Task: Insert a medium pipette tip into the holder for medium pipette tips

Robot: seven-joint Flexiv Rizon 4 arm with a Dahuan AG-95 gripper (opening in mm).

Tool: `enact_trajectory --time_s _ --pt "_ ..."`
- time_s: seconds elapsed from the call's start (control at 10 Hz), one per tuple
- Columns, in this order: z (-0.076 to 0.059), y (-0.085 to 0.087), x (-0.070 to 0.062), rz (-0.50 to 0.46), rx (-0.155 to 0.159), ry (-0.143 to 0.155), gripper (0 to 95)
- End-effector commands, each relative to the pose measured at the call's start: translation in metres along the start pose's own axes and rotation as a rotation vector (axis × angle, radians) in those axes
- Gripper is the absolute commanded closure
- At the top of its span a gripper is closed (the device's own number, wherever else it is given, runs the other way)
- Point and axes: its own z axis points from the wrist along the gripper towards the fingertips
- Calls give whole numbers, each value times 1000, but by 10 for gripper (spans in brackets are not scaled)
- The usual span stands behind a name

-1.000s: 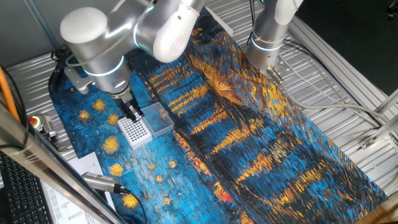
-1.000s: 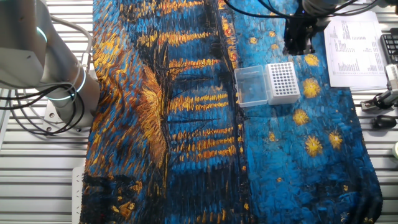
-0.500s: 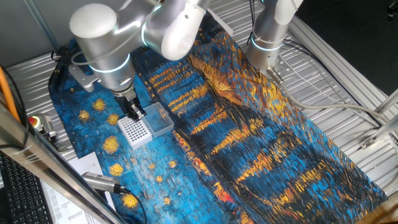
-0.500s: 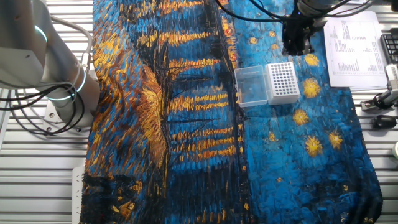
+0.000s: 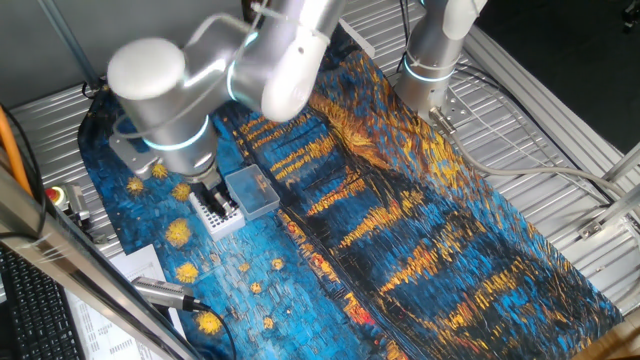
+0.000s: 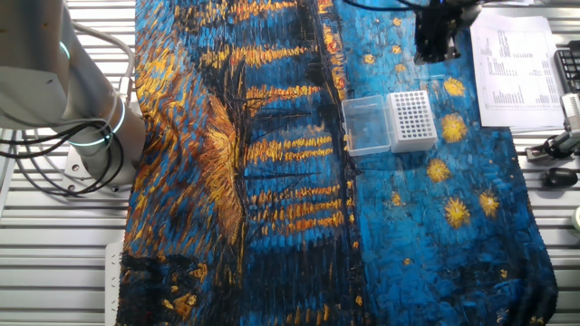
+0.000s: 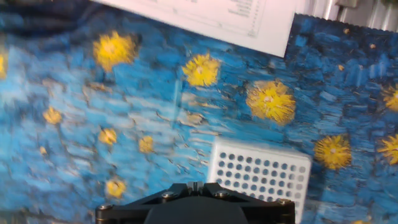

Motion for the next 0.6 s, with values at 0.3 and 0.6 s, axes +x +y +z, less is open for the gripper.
enact_trajectory --time_s 0.3,0.6 --pt "28 14 -18 120 14 -62 950" --pt "28 14 -18 154 23 -25 760"
